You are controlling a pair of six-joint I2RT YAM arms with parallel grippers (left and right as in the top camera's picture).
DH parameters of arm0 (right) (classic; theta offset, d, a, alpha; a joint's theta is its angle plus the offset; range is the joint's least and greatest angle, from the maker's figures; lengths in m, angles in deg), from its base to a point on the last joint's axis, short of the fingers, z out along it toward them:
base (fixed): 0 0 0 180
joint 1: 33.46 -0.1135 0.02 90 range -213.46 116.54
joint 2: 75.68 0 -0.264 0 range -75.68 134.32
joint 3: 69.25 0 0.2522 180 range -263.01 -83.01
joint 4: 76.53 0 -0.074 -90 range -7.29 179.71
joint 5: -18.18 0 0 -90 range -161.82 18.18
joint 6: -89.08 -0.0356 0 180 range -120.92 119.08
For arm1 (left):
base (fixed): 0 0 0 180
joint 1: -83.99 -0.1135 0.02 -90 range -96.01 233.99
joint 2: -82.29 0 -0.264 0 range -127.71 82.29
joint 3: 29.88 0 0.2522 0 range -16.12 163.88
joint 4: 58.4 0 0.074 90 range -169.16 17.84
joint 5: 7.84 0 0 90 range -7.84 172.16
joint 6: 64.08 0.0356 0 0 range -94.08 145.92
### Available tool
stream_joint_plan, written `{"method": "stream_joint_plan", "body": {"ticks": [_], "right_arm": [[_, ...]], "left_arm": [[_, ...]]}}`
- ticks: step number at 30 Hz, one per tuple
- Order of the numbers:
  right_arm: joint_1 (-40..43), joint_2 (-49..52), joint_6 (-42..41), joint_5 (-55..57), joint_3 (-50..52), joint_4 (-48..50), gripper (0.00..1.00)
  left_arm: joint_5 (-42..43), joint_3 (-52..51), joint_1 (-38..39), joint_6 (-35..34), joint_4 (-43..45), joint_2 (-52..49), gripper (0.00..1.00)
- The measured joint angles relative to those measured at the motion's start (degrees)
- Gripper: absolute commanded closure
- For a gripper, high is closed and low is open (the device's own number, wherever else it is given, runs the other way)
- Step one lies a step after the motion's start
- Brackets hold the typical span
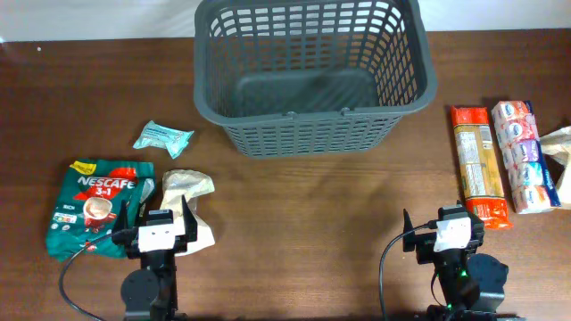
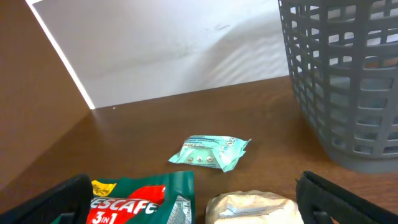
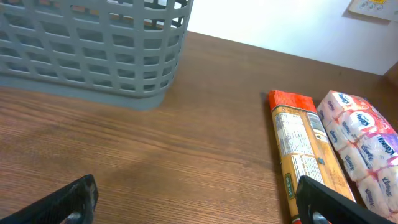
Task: Pack container
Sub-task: 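Move the left gripper toward the green Nescafé pouch, then grasp the green Nescafé pouch with the left gripper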
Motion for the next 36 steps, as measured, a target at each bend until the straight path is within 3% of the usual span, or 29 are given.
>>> {"method": "stream_joint_plan", "body": {"ticks": [10,14,18,21,23,24,25,27,32,36], "right_arm": [[0.0,0.0,0.0,0.0,0.0,0.0,0.01],[0.0,0.0,0.0,0.0,0.0,0.0,0.01],[0.0,0.0,0.0,0.0,0.0,0.0,0.01],[0.0,0.0,0.0,0.0,0.0,0.0,0.01],[0.0,0.0,0.0,0.0,0.0,0.0,0.01],[0.0,0.0,0.0,0.0,0.0,0.1,0.01],[0.0,-0.1,0.0,0.0,0.0,-0.1,0.01],[0.0,0.0,0.0,0.0,0.0,0.0,0.01],[0.0,0.0,0.0,0.0,0.0,0.1,0.01],[0.0,0.0,0.0,0.0,0.0,0.1,0.01]], "left_arm": [[3.3,0.0,0.0,-0.3,-0.5,0.0,0.01],[7.9,0.1,0.0,-7.3,-1.8,0.0,0.01],[9.8,5.6,0.0,-15.0,-11.6,-0.9,0.01],[9.7,20.4,0.0,-16.1,-24.5,-8.6,0.01],[9.3,36.6,0.0,-14.2,-36.0,-20.2,0.01],[9.0,39.5,0.0,-13.7,-37.3,-22.9,0.01],[8.1,48.0,0.0,-12.0,-46.8,-30.0,0.01],[6.5,59.3,0.0,-9.3,-52.8,-40.9,0.01],[2.4,80.5,0.0,-3.4,-61.6,-62.5,0.01],[2.1,85.1,-0.2,-0.9,-63.4,-70.0,0.01]]}}
